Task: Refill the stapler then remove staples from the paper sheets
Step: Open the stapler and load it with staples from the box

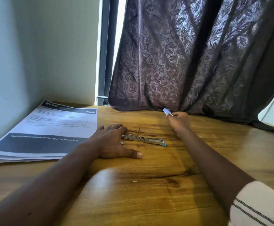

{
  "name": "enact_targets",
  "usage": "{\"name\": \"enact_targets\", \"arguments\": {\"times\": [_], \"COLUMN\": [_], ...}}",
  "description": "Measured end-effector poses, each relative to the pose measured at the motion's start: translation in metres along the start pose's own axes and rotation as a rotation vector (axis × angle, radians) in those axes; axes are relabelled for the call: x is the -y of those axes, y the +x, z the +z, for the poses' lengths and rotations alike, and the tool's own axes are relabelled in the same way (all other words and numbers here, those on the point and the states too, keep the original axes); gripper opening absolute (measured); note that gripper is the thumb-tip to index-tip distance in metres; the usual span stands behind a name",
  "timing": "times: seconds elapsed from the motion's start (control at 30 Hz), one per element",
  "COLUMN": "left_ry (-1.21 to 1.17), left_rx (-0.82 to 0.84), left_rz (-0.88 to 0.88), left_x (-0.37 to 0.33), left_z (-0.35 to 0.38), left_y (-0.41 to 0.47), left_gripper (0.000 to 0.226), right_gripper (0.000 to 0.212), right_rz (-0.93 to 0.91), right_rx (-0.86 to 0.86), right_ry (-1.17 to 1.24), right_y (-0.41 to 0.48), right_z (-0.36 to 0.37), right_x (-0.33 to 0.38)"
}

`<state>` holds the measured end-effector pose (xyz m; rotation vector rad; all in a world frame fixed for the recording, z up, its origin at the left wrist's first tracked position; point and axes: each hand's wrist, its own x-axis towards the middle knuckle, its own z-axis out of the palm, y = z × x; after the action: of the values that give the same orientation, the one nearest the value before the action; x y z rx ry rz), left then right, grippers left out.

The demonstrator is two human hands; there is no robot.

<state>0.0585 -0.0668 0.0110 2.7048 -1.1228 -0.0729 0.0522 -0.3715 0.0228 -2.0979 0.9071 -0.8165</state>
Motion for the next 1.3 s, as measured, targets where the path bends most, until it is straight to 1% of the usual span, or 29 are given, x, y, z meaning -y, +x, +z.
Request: {"name": "enact_targets", "arguments": {"times": [0.07,0.1,0.17,0.2,0.27,0.33,0.4,0.43,0.53,0.6,0.67,0.77,0.8,0.9,1.03,1.17,1.3], "left_ry": [-0.009,-0.018,-0.069,-0.125,-0.276,-0.4,-0.471,-0.502,-0.56,-0.576,-0.629,-0.764,-0.818,-0.918,-0.964,-0.977,-0.982], "left_rx": [0.009,0.017,0.006,-0.041,-0.225,-0.431,-0.594,-0.654,-0.775,-0.813,-0.816,-0.755,-0.725,-0.667,-0.641,-0.618,-0.601], "left_rz": [0.005,0.012,0.035,0.049,0.09,0.157,0.225,0.241,0.258,0.245,0.212,0.167,0.155,0.139,0.153,0.175,0.18], "left_x": [0.002,0.002,0.001,-0.001,-0.007,-0.014,-0.021,-0.024,-0.028,-0.029,-0.029,-0.024,-0.022,-0.019,-0.02,-0.018,-0.019], "left_z": [0.0,0.0,-0.001,-0.003,-0.007,-0.01,-0.014,-0.015,-0.017,-0.016,-0.014,-0.012,-0.011,-0.01,-0.01,-0.009,-0.009], "left_y": [0.001,0.001,0.0,-0.002,-0.006,-0.009,-0.012,-0.012,-0.013,-0.013,-0.011,-0.007,-0.005,-0.004,-0.006,-0.007,-0.007], "left_gripper": [0.131,0.132,0.133,0.129,0.113,0.095,0.077,0.07,0.056,0.046,0.038,0.034,0.033,0.034,0.035,0.035,0.036], "right_gripper": [0.031,0.033,0.035,0.035,0.033,0.033,0.036,0.038,0.042,0.043,0.046,0.049,0.047,0.042,0.039,0.035,0.033], "right_rz": [-0.047,-0.08,-0.155,-0.2,-0.332,-0.525,-0.736,-0.811,-0.888,-0.872,-0.829,-0.785,-0.731,-0.488,-0.284,-0.134,-0.034], "right_rx": [0.007,0.014,0.044,0.065,0.079,0.081,0.11,0.129,0.182,0.241,0.333,0.474,0.528,0.717,0.904,0.997,1.009], "right_ry": [0.293,0.401,0.556,0.604,0.602,0.508,0.412,0.389,0.407,0.421,0.429,0.472,0.534,0.793,0.934,1.05,1.084], "right_y": [-0.018,-0.031,-0.057,-0.07,-0.092,-0.11,-0.12,-0.124,-0.13,-0.13,-0.129,-0.127,-0.127,-0.128,-0.132,-0.132,-0.132], "right_z": [-0.009,-0.015,-0.021,-0.023,-0.025,-0.025,-0.025,-0.025,-0.023,-0.02,-0.02,-0.023,-0.025,-0.03,-0.033,-0.039,-0.045], "right_x": [0.01,0.015,0.024,0.027,0.032,0.035,0.037,0.038,0.039,0.038,0.036,0.037,0.039,0.043,0.044,0.044,0.043]}}
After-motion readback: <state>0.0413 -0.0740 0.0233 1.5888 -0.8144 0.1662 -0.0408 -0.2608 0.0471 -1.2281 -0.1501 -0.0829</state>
